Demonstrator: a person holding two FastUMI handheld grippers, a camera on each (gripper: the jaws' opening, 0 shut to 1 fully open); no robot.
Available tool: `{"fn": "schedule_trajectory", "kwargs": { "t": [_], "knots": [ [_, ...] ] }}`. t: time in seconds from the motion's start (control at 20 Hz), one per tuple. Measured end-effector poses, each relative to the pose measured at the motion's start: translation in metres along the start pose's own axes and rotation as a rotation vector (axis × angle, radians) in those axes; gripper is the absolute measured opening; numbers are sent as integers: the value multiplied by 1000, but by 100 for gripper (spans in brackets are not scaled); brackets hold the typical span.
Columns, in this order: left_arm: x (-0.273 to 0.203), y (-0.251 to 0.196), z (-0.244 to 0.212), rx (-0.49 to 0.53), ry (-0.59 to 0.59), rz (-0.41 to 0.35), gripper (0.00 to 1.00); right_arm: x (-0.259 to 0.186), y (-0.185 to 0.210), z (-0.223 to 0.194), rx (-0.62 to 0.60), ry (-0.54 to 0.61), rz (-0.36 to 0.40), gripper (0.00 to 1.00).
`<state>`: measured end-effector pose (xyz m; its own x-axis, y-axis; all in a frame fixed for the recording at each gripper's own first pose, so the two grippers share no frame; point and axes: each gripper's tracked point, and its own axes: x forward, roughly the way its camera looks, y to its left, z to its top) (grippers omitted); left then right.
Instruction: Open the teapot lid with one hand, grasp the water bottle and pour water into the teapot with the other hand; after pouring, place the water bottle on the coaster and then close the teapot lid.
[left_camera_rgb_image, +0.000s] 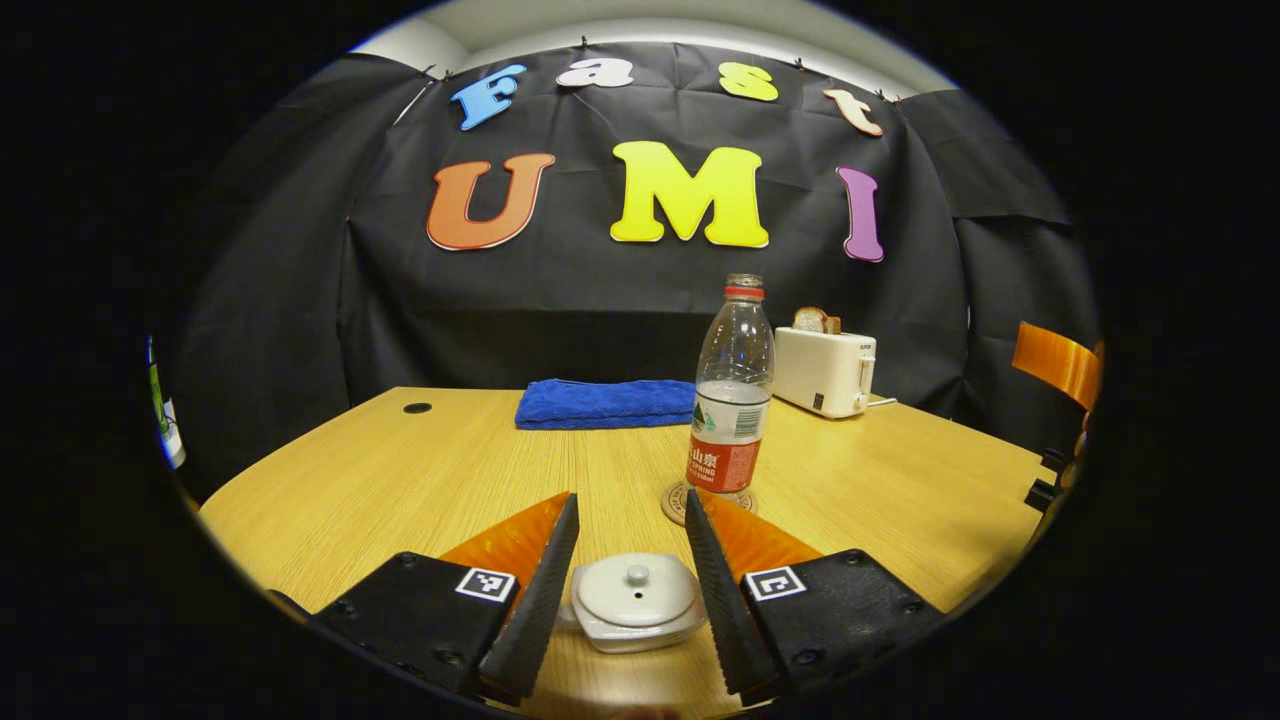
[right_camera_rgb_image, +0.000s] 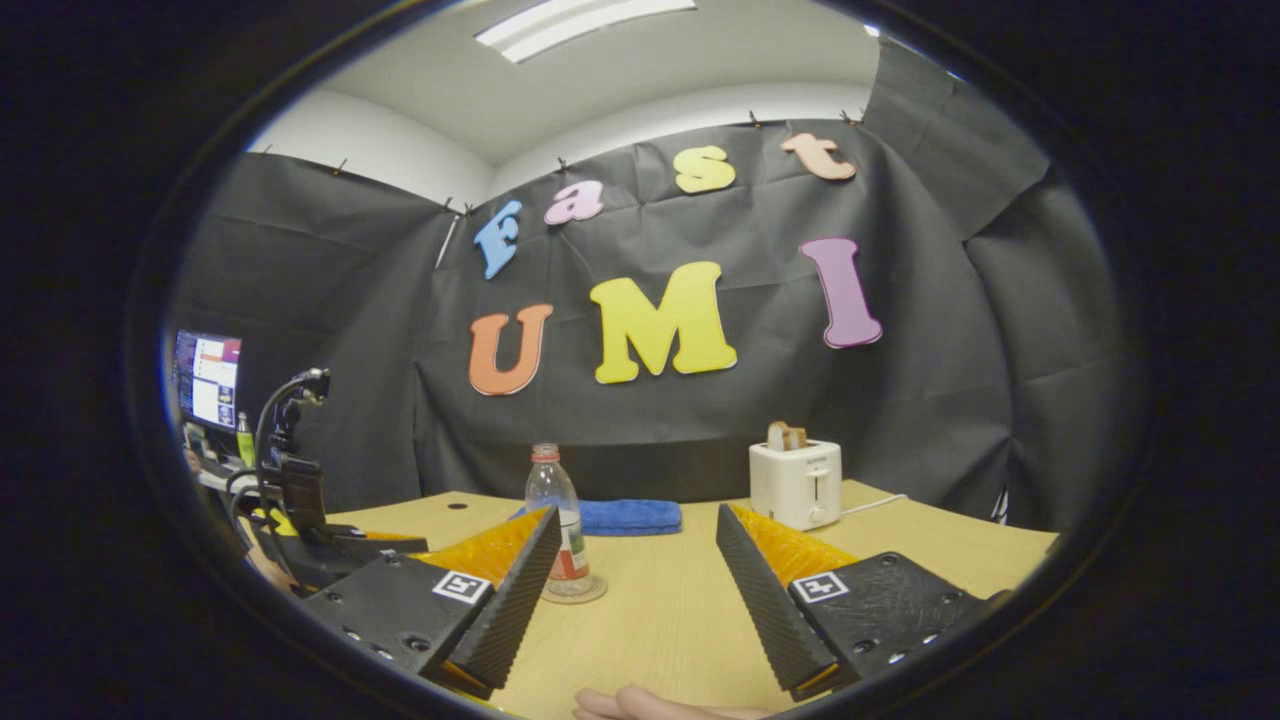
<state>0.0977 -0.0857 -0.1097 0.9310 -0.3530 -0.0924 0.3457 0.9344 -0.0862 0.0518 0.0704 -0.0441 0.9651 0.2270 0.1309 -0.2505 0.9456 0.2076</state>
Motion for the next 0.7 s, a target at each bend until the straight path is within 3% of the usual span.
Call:
{"fn": "schedule_trajectory", "kwargs": {
  "t": [0.2,0.4,0.7],
  "knots": [
    [-20,7,31,-58,-35,40,70,-1,-8,4,9,9,-19,94],
    [-58,16,76,-37,-102,96,86,-7,-30,16,-21,42,-115,93],
    [-107,16,113,-14,-146,149,98,-29,-45,37,-72,111,-201,94]
  ]
}}
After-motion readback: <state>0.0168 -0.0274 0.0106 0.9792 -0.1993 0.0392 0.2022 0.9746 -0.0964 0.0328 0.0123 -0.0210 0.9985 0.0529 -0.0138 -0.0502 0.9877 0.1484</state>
